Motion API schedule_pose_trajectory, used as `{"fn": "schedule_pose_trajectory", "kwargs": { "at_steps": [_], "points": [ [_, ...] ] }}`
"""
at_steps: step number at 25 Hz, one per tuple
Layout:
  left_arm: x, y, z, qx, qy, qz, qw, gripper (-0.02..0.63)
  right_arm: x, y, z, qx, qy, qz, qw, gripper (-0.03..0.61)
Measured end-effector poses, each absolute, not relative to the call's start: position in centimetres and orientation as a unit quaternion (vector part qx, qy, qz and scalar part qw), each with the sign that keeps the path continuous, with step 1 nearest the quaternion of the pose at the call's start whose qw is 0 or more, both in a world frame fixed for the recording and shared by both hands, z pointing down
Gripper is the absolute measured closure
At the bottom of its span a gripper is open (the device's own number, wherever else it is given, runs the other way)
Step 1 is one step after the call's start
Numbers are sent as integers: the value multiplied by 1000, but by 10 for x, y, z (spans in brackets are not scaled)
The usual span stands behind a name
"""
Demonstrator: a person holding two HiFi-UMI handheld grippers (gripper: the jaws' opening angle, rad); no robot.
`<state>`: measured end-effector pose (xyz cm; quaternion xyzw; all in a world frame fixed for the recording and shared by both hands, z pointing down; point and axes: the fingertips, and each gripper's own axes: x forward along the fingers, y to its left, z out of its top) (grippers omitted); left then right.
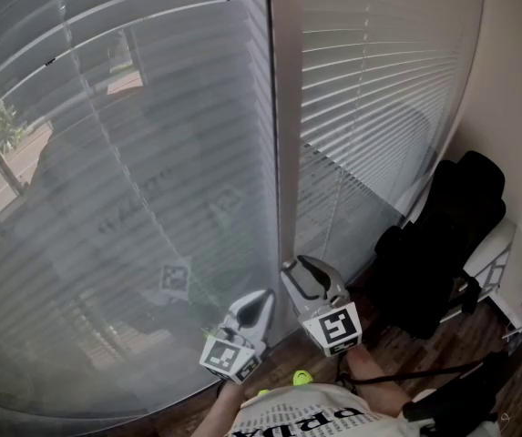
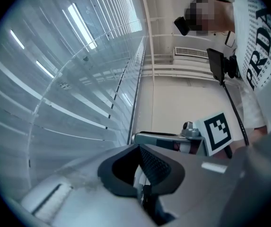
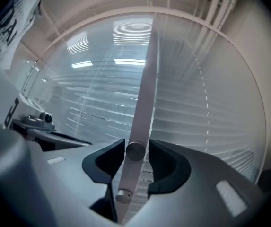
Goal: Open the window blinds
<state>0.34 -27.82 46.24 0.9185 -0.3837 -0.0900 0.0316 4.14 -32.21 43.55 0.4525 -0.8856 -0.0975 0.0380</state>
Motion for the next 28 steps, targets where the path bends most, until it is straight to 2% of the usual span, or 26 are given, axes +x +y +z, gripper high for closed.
{"fn": "schedule_pose_trajectory", "kwargs": {
  "at_steps": [5, 9, 10, 19, 24, 28],
  "points": [
    [5, -278, 463, 918, -386, -89, 34, 621, 35, -318, 440, 433, -868, -199, 139, 416],
    [7, -278, 463, 918, -384, -89, 35, 621, 32, -321, 443, 434, -854, -239, 161, 425],
    [7, -278, 463, 918, -385, -87, 37, 621, 32, -321, 443, 435, -852, -242, 161, 443],
    [7, -277, 464, 920, -380, -90, 35, 620, 33, -322, 442, 438, -863, -209, 142, 445],
    [7, -276, 466, 920, -380, -86, 38, 621, 37, -324, 440, 447, -883, -120, 84, 445],
    [9, -275, 466, 921, -378, -86, 40, 620, 38, -325, 441, 453, -885, -90, 63, 445]
  ]
}}
